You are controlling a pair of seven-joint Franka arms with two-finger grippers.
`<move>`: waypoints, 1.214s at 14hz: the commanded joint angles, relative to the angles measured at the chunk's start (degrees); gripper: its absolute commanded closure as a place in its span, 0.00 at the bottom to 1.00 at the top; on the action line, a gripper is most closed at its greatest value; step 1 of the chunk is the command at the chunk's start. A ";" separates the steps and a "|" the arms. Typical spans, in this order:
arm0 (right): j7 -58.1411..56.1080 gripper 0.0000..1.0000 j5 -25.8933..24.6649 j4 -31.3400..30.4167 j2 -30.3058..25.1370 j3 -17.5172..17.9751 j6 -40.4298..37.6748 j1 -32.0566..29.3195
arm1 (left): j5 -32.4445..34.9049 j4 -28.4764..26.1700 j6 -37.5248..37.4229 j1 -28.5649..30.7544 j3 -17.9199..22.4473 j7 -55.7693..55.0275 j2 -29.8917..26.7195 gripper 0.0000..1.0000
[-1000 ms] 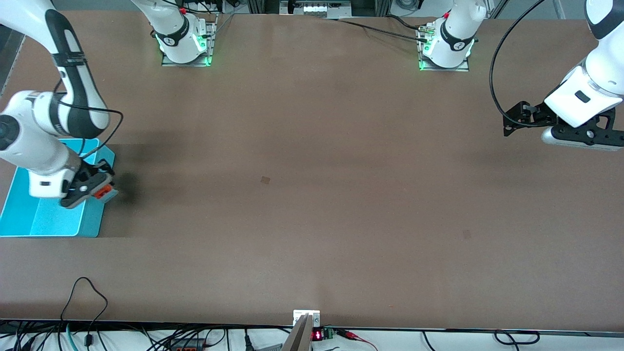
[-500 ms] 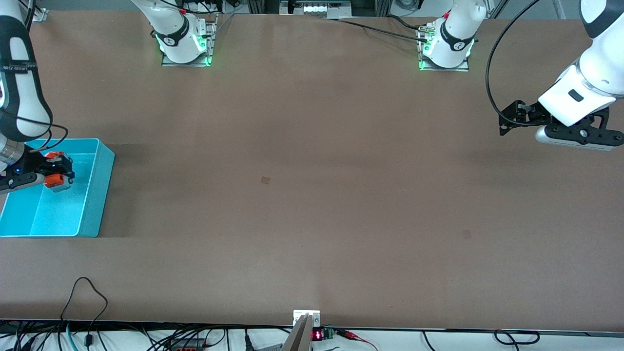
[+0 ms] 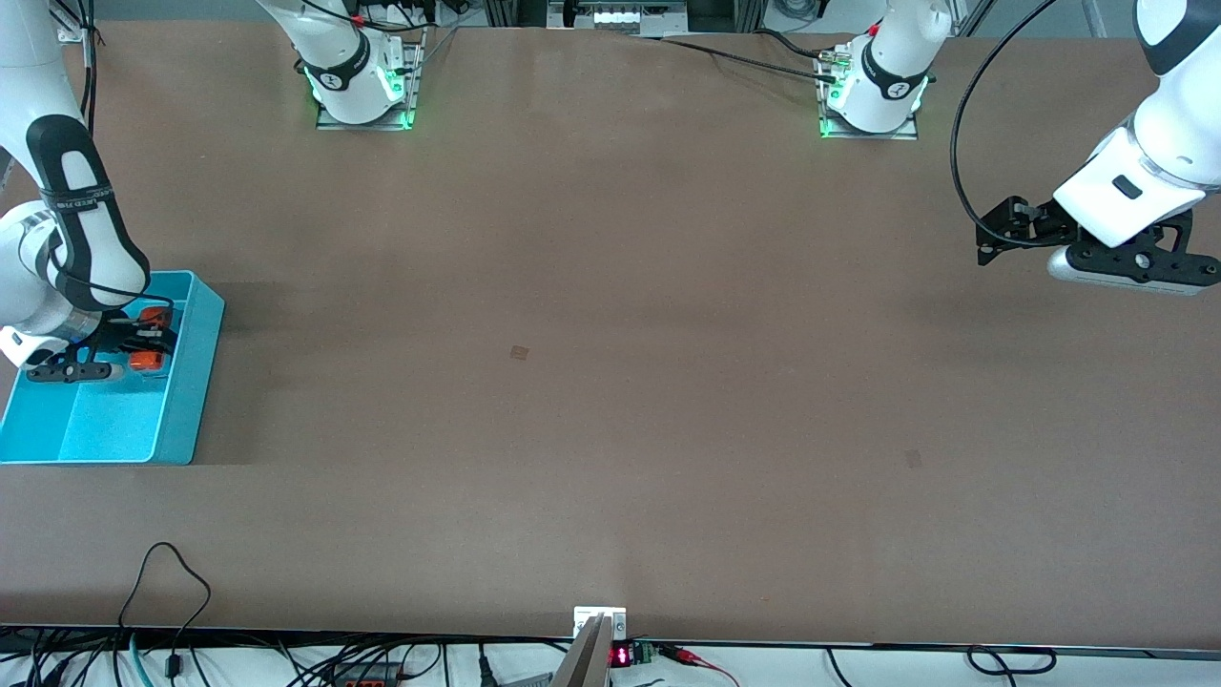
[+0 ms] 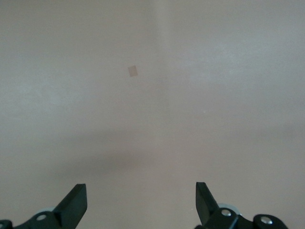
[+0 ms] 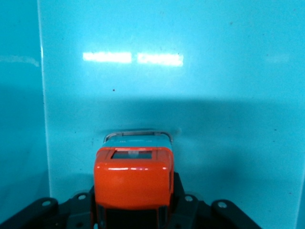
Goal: Wind up bus and store in blue box
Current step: 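Open the right gripper to drop the bus inside the box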
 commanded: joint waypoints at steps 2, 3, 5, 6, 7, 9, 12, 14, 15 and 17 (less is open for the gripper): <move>0.17 0.99 1.11 0.56 0.06 -0.62 -0.53 -1.02 | 0.72 -0.42 -0.14 0.06 -0.15 0.30 -1.03 0.00; -0.18 0.95 1.11 0.56 0.15 -0.71 -0.45 -1.11 | 0.72 -0.33 -0.49 0.06 -0.23 0.30 -0.94 0.00; -0.71 0.76 0.76 0.65 0.15 -0.71 -0.45 -1.11 | 0.72 -0.33 -0.58 0.06 -0.32 0.21 -1.03 0.00; -0.71 0.40 0.76 0.65 0.15 -0.71 -0.36 -1.11 | 0.72 -0.33 -0.67 0.06 -0.41 0.21 -1.03 0.00; -0.71 0.37 0.58 0.74 0.15 -0.71 -0.45 -1.11 | 0.72 -0.33 -0.67 0.06 -0.50 0.21 -1.03 0.00; -0.88 0.14 0.32 0.82 0.06 -0.71 -0.36 -1.11 | 0.72 -0.33 -0.76 -0.03 -0.59 0.12 -1.03 0.00; -1.06 0.00 -0.21 3.62 -0.38 -0.71 -0.79 -0.93 | 0.72 -0.33 -0.84 -0.03 -0.50 0.21 -1.03 0.00; -1.76 0.00 -1.61 5.04 -2.30 -0.45 -1.41 -0.49 | 0.72 -0.33 -1.37 -0.03 -0.50 0.21 -1.03 0.00; -1.76 0.00 -2.83 5.04 -4.23 -0.27 -2.02 -0.23 | 0.72 -0.33 -1.37 -0.03 -0.50 0.21 -1.03 0.00; -1.76 0.00 -4.68 5.04 -8.71 0.42 -4.13 0.47 | 0.72 -0.33 -1.37 -0.03 -0.50 0.21 -1.03 0.00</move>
